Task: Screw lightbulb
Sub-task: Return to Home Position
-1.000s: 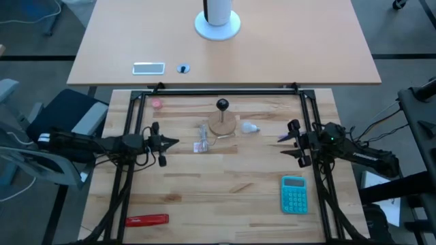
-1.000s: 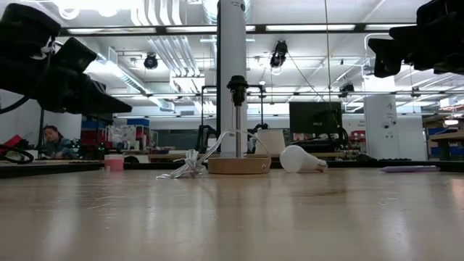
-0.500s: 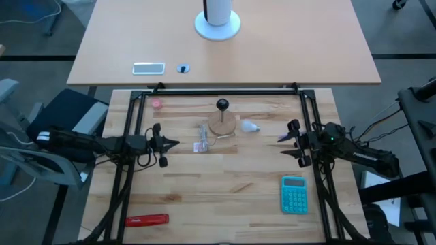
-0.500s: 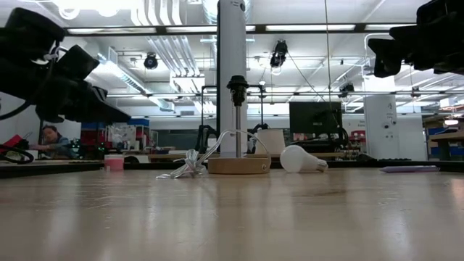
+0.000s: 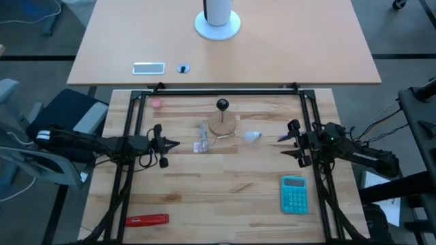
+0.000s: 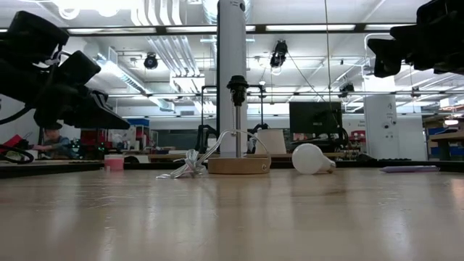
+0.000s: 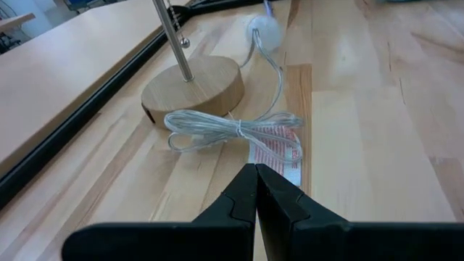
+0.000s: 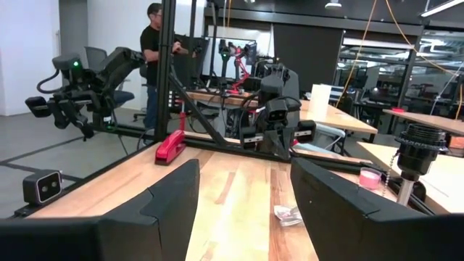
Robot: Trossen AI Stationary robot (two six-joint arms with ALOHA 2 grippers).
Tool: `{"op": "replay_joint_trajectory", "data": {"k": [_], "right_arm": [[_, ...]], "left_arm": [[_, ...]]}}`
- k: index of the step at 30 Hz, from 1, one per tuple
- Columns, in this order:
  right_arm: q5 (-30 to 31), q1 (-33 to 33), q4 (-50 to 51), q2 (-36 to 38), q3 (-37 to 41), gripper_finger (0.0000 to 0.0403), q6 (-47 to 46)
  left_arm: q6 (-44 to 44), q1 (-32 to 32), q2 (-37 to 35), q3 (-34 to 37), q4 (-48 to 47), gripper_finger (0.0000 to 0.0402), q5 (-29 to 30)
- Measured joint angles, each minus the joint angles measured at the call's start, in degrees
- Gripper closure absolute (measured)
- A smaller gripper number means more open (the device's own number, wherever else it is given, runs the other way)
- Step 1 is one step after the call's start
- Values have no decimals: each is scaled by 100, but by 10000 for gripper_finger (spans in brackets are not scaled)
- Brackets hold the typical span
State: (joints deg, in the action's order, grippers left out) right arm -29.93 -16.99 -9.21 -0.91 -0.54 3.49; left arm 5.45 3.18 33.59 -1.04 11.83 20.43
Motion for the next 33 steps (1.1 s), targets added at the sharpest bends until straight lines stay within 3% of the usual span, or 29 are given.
{"op": "replay_joint_trajectory", "data": {"k": [33], "right_arm": [[1,0,2,2,-2,187,0]], "left_arm": [[0,0,440,0,1,401,-2]]}}
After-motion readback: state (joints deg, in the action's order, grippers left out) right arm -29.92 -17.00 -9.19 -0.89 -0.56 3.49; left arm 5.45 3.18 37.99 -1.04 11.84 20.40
